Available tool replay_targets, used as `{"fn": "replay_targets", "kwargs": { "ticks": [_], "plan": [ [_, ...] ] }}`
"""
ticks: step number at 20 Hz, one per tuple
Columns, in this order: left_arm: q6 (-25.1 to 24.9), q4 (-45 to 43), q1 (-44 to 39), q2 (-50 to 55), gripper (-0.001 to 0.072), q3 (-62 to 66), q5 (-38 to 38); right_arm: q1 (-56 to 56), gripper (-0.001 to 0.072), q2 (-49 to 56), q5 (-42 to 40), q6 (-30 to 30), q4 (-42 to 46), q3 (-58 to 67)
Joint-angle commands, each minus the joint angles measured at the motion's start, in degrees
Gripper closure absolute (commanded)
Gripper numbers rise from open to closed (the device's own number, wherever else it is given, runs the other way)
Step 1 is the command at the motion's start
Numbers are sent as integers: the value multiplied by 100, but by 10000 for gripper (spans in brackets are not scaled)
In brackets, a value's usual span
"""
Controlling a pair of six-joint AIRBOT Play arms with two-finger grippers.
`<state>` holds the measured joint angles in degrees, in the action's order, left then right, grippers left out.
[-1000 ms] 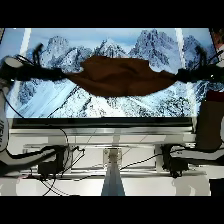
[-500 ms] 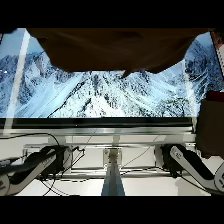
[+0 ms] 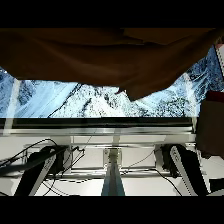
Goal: Fold the clothes and pants, and hang the long-sleeved shirts on hangers.
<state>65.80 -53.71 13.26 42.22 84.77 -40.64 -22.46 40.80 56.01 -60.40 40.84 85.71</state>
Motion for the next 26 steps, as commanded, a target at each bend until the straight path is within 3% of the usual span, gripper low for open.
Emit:
{"fn": "replay_targets", "kwargs": {
  "ticks": [1, 4, 7, 12, 16, 17, 18, 19, 21, 23, 25, 26],
  "plan": [
    [455, -291, 4, 461, 692, -52, -796, 0, 699, 284, -9, -221, -7, -28],
    [452, -284, 0, 1635, 692, -238, -1447, 4, 699, 1239, 11, -404, -55, -173],
    [448, -240, -96, 3071, 692, -291, -1447, 361, 698, 2382, -2, -400, -31, -426],
    [448, 229, -520, 5066, 691, -289, -638, 1432, 698, 4395, -557, -297, 678, -518],
    [446, 957, -614, 5475, 691, -289, 79, 1775, 682, 5187, -1676, -361, 741, -518],
    [426, 916, -610, 5473, 624, -284, 81, 1784, 558, 5222, -1718, -363, 745, -518],
    [291, 920, -568, 5473, 277, -284, 11, 1773, 369, 5213, -1718, -369, 815, -516],
    [227, 918, -514, 5469, 9, -282, -127, 1729, 324, 5178, -1635, -487, 997, -516],
    [160, 769, -341, 5396, -7, -282, -562, 1521, 348, 5075, -1121, -732, 1740, -516],
    [61, 74, -129, 5215, -6, -280, -1137, 1165, 348, 5040, -186, -881, 2455, -514],
    [61, -1137, 35, 4962, -1, -280, -1915, 728, 550, 5047, 846, -647, 2855, -520],
    [63, -1729, 96, 4824, -1, -282, -2323, 496, 548, 5060, 1340, -378, 2826, -525]
  ]
}}
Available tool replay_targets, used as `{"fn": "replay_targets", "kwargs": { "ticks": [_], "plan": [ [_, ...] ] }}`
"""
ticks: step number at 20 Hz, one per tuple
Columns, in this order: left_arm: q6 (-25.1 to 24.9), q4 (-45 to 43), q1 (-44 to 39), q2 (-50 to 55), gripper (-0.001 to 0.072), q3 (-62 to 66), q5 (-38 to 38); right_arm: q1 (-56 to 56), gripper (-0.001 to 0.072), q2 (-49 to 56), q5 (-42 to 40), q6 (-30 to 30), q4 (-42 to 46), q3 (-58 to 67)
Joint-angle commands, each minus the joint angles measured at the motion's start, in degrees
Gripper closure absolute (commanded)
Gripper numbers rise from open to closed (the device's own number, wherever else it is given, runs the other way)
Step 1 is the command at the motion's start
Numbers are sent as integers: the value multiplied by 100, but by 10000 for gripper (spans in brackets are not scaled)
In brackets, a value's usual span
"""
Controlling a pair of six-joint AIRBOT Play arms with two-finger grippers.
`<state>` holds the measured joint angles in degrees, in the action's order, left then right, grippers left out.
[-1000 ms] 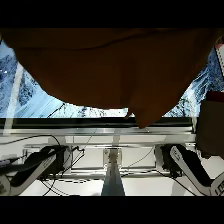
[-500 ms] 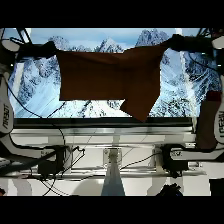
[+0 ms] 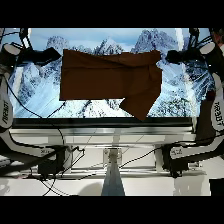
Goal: Fold the clothes and pants, and hang the long-sleeved shirts on hangers.
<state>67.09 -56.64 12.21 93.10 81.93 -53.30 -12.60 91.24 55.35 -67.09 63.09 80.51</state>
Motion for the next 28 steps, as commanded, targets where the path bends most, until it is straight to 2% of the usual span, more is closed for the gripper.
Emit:
{"fn": "replay_targets", "kwargs": {
  "ticks": [1, 3, 5, 7, 11, 13, 18, 19, 21, 24, 27, 28],
  "plan": [
    [-66, -1926, 284, -415, -1, 2, -1397, -684, 540, 20, 1751, 402, 487, -50],
    [-63, -2092, 527, -686, -1, 0, -1810, -970, 397, 20, 2059, 439, 118, -348],
    [24, -1755, 813, -920, 1, -72, -2221, -1051, 396, 20, 1967, 522, -101, -942],
    [9, -1342, 1097, -1193, 1, -476, -2299, -1049, 394, 20, 1550, 533, -278, -1700],
    [-63, -1180, 1410, -1558, 1, -1558, -2218, -1045, 375, 22, 789, 984, -1729, -2730],
    [-63, -1029, 1408, -1552, 1, -2083, -1878, -1043, 375, 22, 433, 977, -2162, -2931],
    [-195, -116, 1397, -1401, 1, -3047, -1047, -745, 379, 24, 361, 977, -2240, -2955],
    [-192, -116, 1397, -1335, 1, -3126, -1040, -649, 421, 24, 332, 981, -2238, -2955],
    [-197, -114, 1397, -1200, 1, -3224, -1032, -503, 696, 20, 192, 981, -2234, -2955],
    [-214, -22, 1303, -890, 2, -3246, -929, -450, 698, 17, 114, 984, -2234, -2955],
    [-634, 396, 1019, -535, 4, -3244, -841, -455, 698, 17, 120, 979, -2234, -2955],
    [-719, 603, 935, -452, 68, -3244, -763, -455, 698, 17, 122, 979, -2236, -2955]
  ]
}}
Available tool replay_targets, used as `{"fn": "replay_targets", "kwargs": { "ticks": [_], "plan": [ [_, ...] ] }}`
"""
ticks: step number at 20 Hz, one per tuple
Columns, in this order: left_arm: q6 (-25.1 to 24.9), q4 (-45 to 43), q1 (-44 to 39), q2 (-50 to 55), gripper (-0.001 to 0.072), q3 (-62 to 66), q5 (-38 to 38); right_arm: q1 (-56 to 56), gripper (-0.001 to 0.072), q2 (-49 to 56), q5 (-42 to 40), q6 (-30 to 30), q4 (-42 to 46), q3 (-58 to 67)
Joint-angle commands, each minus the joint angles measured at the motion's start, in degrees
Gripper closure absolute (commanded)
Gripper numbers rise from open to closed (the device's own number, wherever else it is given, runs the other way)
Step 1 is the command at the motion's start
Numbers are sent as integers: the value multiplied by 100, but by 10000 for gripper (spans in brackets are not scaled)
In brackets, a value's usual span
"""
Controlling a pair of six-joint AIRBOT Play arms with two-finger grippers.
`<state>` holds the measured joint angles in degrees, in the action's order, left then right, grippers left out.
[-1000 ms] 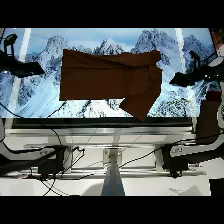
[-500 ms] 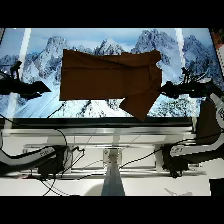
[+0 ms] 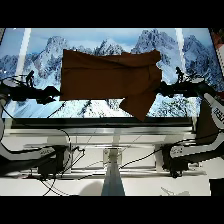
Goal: Fold the clothes and pants, and hang the long-sleeved shirts on hangers.
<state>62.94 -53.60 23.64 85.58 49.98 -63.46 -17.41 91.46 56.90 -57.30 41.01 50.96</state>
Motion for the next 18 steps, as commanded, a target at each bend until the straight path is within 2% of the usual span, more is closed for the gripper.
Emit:
{"fn": "replay_targets", "kwargs": {
  "ticks": [1, 2, 3, 4, 5, 7, 11, 15, 18],
  "plan": [
    [-348, 461, -275, 365, 232, -46, 304, 26, 698, -4, -33, 0, -28, 0],
    [-345, 542, -337, 404, 429, -46, 323, 26, 698, -11, -26, 0, -28, 2],
    [-415, 544, -387, 409, 526, -46, 310, 26, 698, -15, 46, 2, -28, 33],
    [-560, 579, -398, 400, 559, -42, 251, 26, 698, -15, 142, 2, -26, 94],
    [-656, 647, -393, 393, 689, -7, 131, 26, 698, -15, 291, 7, -24, 197],
    [-839, 791, -380, 369, 691, 236, -256, 28, 699, -24, 629, 50, -26, 503],
    [-835, 782, -380, -76, 692, 1364, -848, 31, 699, -531, 1211, 66, -35, 1377],
    [-831, 787, -380, -1145, 691, 2813, -702, 33, 699, -1801, 1255, 63, -219, 2277],
    [-831, 785, -380, -2168, 691, 3571, 35, 31, 698, -2892, 1185, 63, -507, 3047]
  ]
}}
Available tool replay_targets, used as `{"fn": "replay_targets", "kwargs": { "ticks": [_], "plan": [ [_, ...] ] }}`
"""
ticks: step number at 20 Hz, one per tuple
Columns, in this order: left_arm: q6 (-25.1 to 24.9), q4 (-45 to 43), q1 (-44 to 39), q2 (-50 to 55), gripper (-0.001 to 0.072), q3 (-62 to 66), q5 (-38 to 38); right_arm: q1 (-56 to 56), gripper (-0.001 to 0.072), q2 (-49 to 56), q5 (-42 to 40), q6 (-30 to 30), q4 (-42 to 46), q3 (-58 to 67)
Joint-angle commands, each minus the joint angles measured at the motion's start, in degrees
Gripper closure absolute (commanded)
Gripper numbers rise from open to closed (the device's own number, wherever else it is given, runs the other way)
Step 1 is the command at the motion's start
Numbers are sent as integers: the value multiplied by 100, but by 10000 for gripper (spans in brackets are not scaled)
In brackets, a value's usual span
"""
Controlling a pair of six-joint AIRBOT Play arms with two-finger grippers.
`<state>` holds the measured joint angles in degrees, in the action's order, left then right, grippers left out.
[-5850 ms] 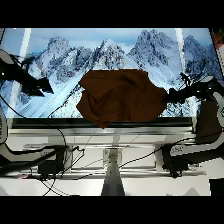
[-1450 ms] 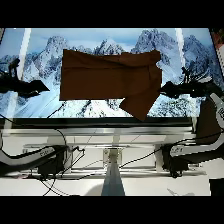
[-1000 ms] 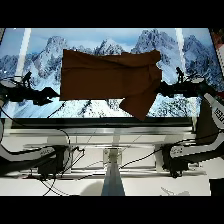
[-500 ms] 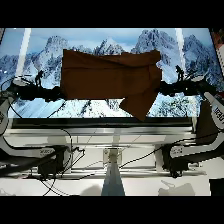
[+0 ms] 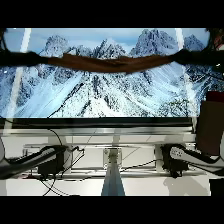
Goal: Fold the clothes and pants, and hang the long-sleeved shirts on hangers.
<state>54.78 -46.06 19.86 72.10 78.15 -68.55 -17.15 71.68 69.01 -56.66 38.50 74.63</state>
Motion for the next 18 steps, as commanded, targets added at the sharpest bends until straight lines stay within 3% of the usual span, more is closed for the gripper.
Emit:
{"fn": "replay_targets", "kwargs": {
  "ticks": [1, 4, 8, 14, 18],
  "plan": [
    [-17, 26, -2, -1228, 691, 859, 1029, 4, 698, -1279, -144, -2, -271, 949],
    [-17, -203, 15, -2398, 691, 874, 2417, 4, 698, -2256, -780, -2, -267, 1545],
    [-15, -1154, 15, -3480, 691, 872, 2931, 4, 698, -3217, -1307, -2, -251, 1738],
    [70, -1268, 13, -3333, 692, 820, 2693, 4, 698, -3119, -1325, -131, 166, 1733],
    [90, -1123, -61, -1880, 692, 695, 1322, 7, 699, -1832, -841, -769, 321, 1731]
  ]
}}
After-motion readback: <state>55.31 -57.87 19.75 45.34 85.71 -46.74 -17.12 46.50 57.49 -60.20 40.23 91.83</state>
